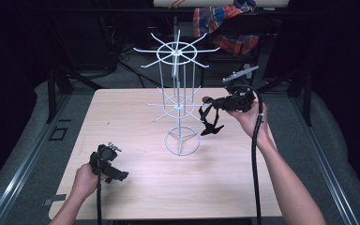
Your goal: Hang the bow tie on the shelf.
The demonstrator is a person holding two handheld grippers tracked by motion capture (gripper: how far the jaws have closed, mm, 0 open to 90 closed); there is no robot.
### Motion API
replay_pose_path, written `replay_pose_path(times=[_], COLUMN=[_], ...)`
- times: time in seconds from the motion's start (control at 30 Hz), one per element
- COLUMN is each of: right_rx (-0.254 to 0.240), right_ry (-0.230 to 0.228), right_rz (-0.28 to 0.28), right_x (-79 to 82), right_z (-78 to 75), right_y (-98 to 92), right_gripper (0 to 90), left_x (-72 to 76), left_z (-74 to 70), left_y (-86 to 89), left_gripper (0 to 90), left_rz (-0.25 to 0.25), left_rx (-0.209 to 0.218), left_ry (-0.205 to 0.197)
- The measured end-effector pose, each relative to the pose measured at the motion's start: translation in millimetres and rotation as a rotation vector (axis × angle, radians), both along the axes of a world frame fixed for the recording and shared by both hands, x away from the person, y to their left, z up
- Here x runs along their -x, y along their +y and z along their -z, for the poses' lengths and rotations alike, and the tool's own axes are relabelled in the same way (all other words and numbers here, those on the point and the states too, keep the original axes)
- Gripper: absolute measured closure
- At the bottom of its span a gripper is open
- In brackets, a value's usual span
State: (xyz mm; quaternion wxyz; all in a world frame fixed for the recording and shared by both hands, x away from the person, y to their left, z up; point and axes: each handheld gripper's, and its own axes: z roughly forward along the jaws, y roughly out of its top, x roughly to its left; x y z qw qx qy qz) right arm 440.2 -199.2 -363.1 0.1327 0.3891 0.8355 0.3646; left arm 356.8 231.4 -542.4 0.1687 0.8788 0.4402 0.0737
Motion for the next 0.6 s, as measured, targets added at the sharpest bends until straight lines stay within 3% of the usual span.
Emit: replay_pose_path(times=[0.6], right_rx=[0.05], right_ry=[0.009], right_rz=[-0.045], right_x=[-3.1], right_z=[8.6], right_y=[24.2], right_gripper=[76.5], left_x=[0.0], left_z=[0.1], left_y=[0.2], left_gripper=[0.0], left_rz=[-0.001], left_rx=[0.0], left_ry=[0.001])
